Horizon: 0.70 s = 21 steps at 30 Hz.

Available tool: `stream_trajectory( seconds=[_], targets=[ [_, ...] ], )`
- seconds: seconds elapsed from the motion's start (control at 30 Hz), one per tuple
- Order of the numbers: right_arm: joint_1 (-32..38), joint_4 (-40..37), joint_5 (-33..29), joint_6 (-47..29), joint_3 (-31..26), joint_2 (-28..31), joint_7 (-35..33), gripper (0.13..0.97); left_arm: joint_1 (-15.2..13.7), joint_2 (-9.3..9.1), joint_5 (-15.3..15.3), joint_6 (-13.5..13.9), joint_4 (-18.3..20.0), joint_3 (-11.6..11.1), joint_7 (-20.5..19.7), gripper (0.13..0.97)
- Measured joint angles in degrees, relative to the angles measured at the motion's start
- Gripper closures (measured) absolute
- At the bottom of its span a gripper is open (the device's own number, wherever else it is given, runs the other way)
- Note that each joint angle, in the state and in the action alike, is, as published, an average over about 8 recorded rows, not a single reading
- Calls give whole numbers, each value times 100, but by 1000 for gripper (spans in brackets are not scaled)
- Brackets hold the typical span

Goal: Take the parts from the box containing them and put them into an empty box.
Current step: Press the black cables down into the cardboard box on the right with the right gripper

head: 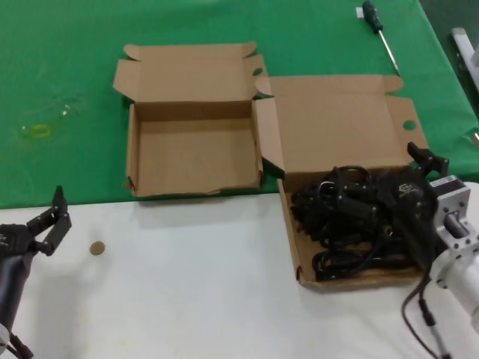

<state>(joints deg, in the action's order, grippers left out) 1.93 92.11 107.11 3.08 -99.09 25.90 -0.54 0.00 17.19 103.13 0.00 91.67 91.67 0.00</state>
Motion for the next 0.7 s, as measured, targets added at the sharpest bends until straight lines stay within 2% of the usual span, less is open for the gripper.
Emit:
stream_trajectory(
  seconds=[0.07, 0.2, 0.43, 0.7],
  targets=[
    [15, 46, 155, 49, -190, 356, 6, 129, 0, 0, 0, 0, 0, 0, 0, 394],
    [17, 136, 318, -51, -476, 1099, 55, 129, 0, 0, 0, 0, 0, 0, 0, 394],
    [-86, 253, 137, -782, -511, 2152, 76, 129, 0, 0, 0, 0, 0, 0, 0, 588],
    [-36, 211, -100, -2065, -163, 2843, -431, 129, 0, 0, 0, 0, 0, 0, 0, 752]
  ],
)
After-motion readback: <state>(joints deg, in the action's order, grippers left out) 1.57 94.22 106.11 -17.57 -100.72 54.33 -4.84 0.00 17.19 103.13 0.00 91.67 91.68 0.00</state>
